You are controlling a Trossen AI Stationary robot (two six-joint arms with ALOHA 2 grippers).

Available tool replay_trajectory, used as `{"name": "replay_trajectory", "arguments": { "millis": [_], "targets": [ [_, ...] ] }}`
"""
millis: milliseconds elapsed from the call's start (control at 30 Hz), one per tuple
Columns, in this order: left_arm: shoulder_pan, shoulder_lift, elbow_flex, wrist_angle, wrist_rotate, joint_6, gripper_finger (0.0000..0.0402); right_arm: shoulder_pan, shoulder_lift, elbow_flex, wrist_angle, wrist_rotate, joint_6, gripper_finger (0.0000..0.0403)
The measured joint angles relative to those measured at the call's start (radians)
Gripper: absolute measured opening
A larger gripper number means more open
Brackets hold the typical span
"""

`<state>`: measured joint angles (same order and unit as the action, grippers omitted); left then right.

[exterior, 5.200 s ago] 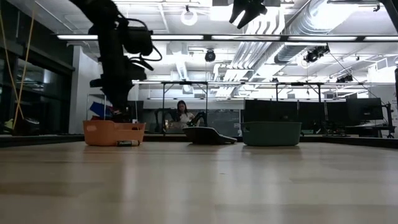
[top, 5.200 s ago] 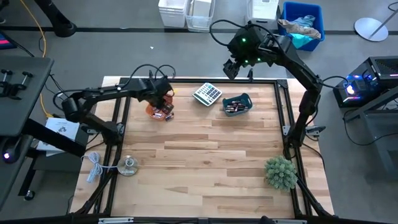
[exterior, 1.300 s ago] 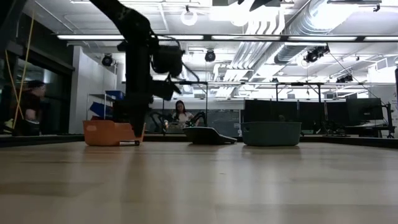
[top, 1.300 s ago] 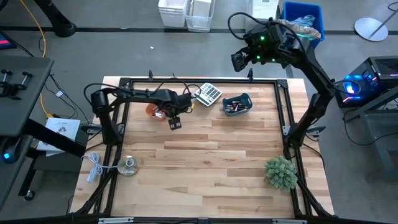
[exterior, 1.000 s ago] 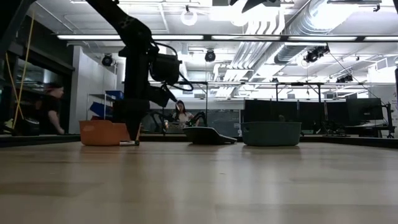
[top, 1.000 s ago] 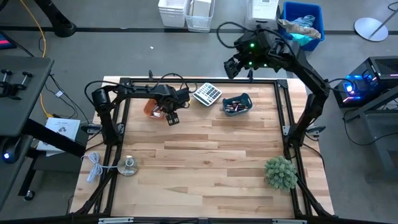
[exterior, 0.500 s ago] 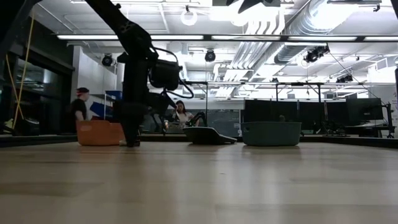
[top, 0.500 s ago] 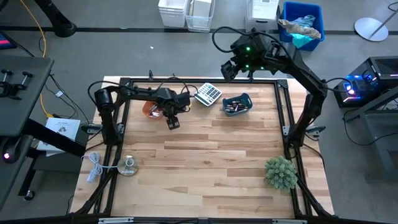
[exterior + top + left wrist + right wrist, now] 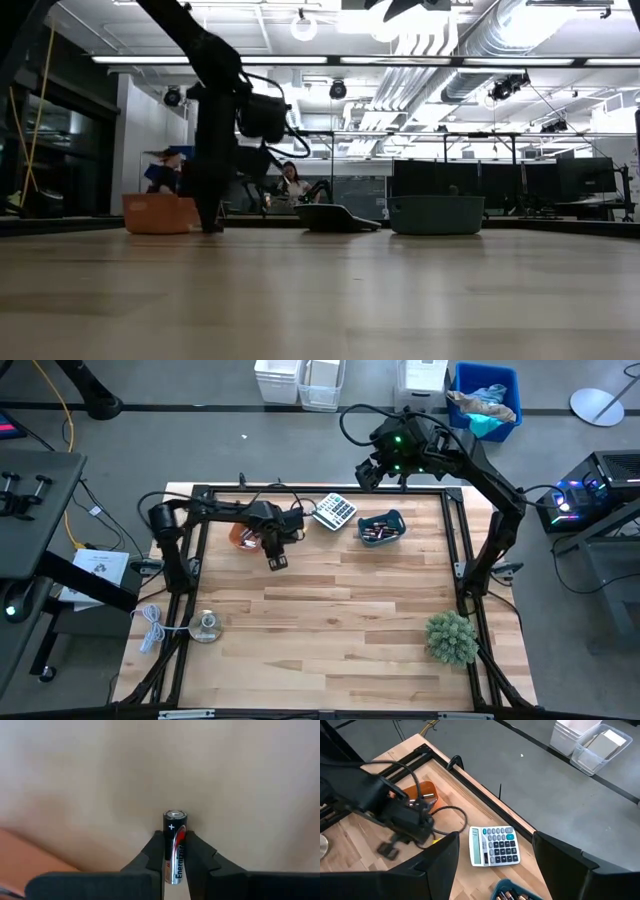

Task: Sort batteries
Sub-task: Put the silver battery into the orange bin

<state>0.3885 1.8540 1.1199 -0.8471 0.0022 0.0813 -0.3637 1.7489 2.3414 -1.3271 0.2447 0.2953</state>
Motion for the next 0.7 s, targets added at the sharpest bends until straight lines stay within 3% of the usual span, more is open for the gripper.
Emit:
{"name": "replay_trajectory", "arguments": {
  "millis": [167,367,500,700],
  "targets": [
    [0.031,-0.212,0.003,0.059,0.146,-0.102,0.0030,0.000,0.000,0.000,0.000,0.001,-0.016,0.0247],
    [0.103,-0.445,0.004,0.162,0.042,-0.189,0.0030,0.000,-0.001,0.000,-0.013,0.022,-0.034,0.0247],
    [0.195,-0.499,0.003,0.117,-0.089,-0.186,0.0030,0.003,-0.002,0.000,-0.060,0.022,-0.042,0.0247],
    [0.304,-0.511,-0.109,0.131,-0.044,-0.234,0.0030,0.023,-0.014,0.000,-0.136,0.023,-0.061,0.0247]
  ]
}}
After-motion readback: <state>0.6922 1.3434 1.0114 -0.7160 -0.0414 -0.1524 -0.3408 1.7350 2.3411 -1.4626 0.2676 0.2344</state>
